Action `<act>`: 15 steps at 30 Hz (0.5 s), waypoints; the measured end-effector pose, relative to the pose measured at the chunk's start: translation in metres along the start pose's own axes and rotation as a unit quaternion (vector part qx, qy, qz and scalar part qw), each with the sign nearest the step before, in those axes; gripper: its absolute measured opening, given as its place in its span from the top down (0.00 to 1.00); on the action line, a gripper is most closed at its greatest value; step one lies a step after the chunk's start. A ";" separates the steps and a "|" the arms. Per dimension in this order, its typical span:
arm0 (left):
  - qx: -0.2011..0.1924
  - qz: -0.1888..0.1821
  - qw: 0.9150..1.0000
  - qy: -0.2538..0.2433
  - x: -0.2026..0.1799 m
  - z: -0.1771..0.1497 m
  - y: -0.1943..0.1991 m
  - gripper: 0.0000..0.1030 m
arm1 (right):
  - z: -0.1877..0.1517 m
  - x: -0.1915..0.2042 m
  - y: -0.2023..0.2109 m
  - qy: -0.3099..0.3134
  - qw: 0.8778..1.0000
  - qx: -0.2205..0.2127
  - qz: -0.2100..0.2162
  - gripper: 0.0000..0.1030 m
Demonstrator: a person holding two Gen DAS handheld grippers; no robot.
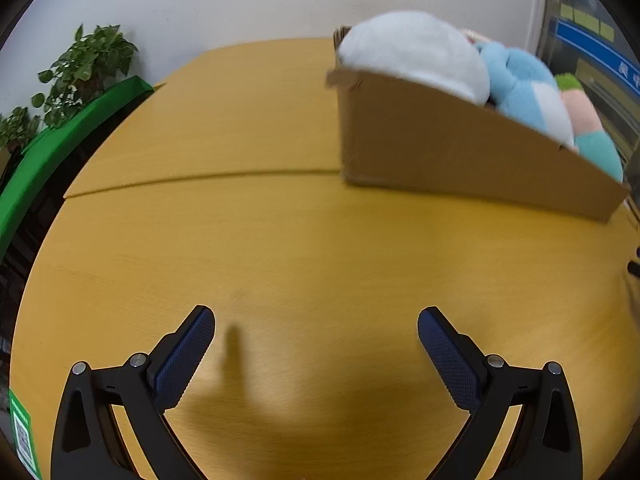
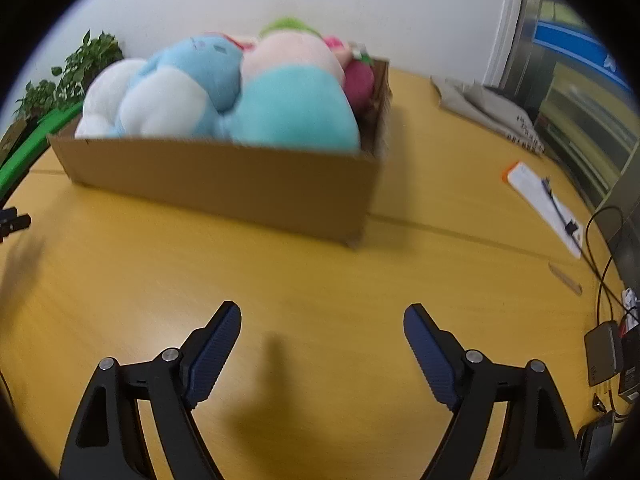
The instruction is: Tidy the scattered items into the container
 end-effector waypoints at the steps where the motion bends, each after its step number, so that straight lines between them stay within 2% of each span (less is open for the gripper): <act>1: 0.001 0.000 1.000 -0.011 0.004 -0.005 -0.003 0.00 | -0.007 -0.009 -0.004 -0.002 1.000 0.011 0.001 0.18; 3: -0.013 -0.026 0.999 -0.014 0.011 -0.010 -0.005 0.00 | -0.016 -0.019 -0.009 -0.003 1.000 0.020 0.017 0.18; 5: -0.015 -0.024 1.000 -0.014 0.019 -0.010 -0.006 0.00 | -0.018 -0.023 -0.009 -0.003 0.999 0.011 0.048 0.13; 7: -0.016 -0.027 0.999 -0.017 0.024 -0.006 -0.009 0.00 | -0.019 -0.019 -0.009 0.026 0.998 0.000 0.059 0.12; 9: -0.016 -0.031 0.999 -0.023 0.028 -0.001 -0.013 0.00 | -0.020 -0.011 -0.010 0.043 0.995 0.002 0.093 0.01; 15: -0.017 -0.040 0.999 -0.032 0.039 0.008 -0.021 0.00 | -0.019 -0.016 -0.015 0.099 0.987 0.012 0.126 0.00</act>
Point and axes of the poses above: each gripper's, at about its wrist camera, not at the fingertips, and y roughly against the way its jaws point, x to its left, z to its top, the point moved 7 cm from there along -y, roughly the way its jaws point, and after that the axes turned 8 degrees about z, right-handed, at the moved point
